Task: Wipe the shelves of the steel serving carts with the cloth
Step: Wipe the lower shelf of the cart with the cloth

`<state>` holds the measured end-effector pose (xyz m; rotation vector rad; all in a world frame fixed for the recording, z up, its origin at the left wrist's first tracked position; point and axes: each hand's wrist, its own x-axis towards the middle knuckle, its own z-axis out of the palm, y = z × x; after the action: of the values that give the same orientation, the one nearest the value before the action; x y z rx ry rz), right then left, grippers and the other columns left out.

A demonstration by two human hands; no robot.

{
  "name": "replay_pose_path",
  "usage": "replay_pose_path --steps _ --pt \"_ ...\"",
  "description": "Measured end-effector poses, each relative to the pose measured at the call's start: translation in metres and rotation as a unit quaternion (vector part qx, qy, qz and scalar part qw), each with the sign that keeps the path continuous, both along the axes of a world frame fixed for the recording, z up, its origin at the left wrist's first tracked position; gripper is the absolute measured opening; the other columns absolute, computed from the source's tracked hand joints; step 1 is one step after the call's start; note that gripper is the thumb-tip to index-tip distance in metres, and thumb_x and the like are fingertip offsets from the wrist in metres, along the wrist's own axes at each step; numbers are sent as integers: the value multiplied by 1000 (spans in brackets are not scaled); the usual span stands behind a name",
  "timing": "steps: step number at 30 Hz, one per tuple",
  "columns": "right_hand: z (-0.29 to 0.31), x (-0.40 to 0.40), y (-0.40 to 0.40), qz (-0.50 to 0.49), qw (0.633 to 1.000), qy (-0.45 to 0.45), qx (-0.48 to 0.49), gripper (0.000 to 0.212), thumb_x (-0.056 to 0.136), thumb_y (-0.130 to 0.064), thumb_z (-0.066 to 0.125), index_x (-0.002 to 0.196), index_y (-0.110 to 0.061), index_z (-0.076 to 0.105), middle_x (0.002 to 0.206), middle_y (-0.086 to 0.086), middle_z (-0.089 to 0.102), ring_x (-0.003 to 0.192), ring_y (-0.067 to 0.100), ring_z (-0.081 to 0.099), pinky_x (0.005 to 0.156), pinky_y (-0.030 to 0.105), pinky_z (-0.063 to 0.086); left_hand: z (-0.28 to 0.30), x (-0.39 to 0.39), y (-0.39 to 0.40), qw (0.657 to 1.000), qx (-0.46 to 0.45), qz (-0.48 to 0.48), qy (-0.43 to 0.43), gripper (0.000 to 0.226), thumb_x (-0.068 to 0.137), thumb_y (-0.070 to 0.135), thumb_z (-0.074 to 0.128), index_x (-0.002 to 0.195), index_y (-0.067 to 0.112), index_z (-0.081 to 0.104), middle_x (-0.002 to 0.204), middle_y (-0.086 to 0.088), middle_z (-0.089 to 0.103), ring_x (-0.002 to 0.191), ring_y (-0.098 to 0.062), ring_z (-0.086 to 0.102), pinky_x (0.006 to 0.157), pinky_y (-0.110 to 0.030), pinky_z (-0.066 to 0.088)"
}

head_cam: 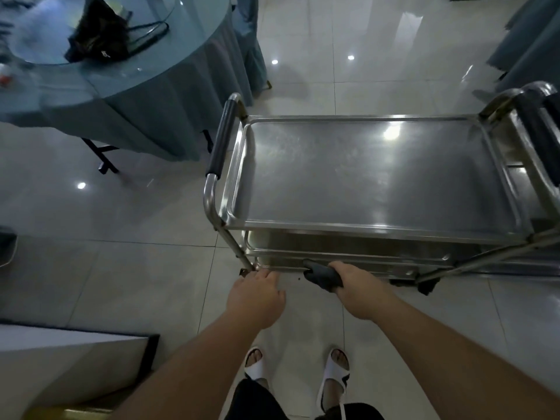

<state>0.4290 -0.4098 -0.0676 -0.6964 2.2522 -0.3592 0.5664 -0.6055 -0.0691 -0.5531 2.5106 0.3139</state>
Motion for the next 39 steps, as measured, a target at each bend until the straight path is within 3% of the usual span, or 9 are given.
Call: replay_pose_path --steps 7,11,15,19,26,30,34,37,39 --pt "-30 45 -40 -43 999 12 14 28 102 -29 53 130 -29 53 121 1 64 97 22 59 81 36 49 -27 39 -66 1000 14 -7 -17 50 106 44 33 149 24 49 149 -2 55 130 -26 53 103 -45 45" --pt "-46 73 -56 -60 998 3 23 28 103 -27 53 131 -27 52 119 5 62 97 25 59 85 41 53 -40 55 -96 999 29 7 -20 53 107 44 34 154 24 45 154 -2 51 136 -27 50 108 -44 44" --pt "-62 90 -67 -85 996 -11 -4 34 103 -30 53 137 -28 48 121 5 61 93 23 55 78 36 46 -55 65 -113 998 46 32 -28 54 106 45 35 156 27 44 156 -1 50 138 -28 49 110 -45 43" --pt "-80 88 -77 -102 995 -13 -19 43 103 -31 53 145 -27 45 127 5 63 99 22 57 81 32 42 -66 67 -118 996 51 63 -37 55 106 45 36 157 27 42 156 -2 50 139 -28 48 110 -45 42" --pt "-121 58 -101 -104 994 -31 -33 40 103 -33 53 142 -31 44 123 4 64 92 20 55 78 35 44 -92 55 -117 989 52 133 -24 55 107 44 37 159 26 40 157 -3 49 139 -29 49 112 -46 43" --pt "-153 36 -112 -113 992 -34 -49 41 102 -33 55 141 -29 45 128 3 61 104 26 60 89 43 51 -127 33 -119 983 63 171 -5 54 106 44 40 157 26 42 156 -4 51 139 -30 50 111 -46 43" --pt "-201 14 -129 -131 989 -25 -65 43 102 -33 55 143 -29 45 131 6 61 104 27 59 87 40 49 -183 8 -137 974 72 215 23 55 105 45 42 157 25 43 157 -4 50 139 -31 50 111 -46 41" --pt "-241 -4 -151 -123 990 -18 -70 54 102 -33 55 153 -28 38 143 8 56 122 32 58 100 42 47 -233 -6 -156 967 65 246 32 64 103 49 44 161 22 37 162 -6 45 145 -31 46 115 -47 39" --pt "-269 -15 -167 -123 989 -10 -83 53 103 -33 55 153 -28 39 145 6 55 125 32 56 98 38 44 -269 -9 -168 958 68 276 48 71 103 53 46 164 19 31 165 -7 40 148 -31 43 118 -47 38"
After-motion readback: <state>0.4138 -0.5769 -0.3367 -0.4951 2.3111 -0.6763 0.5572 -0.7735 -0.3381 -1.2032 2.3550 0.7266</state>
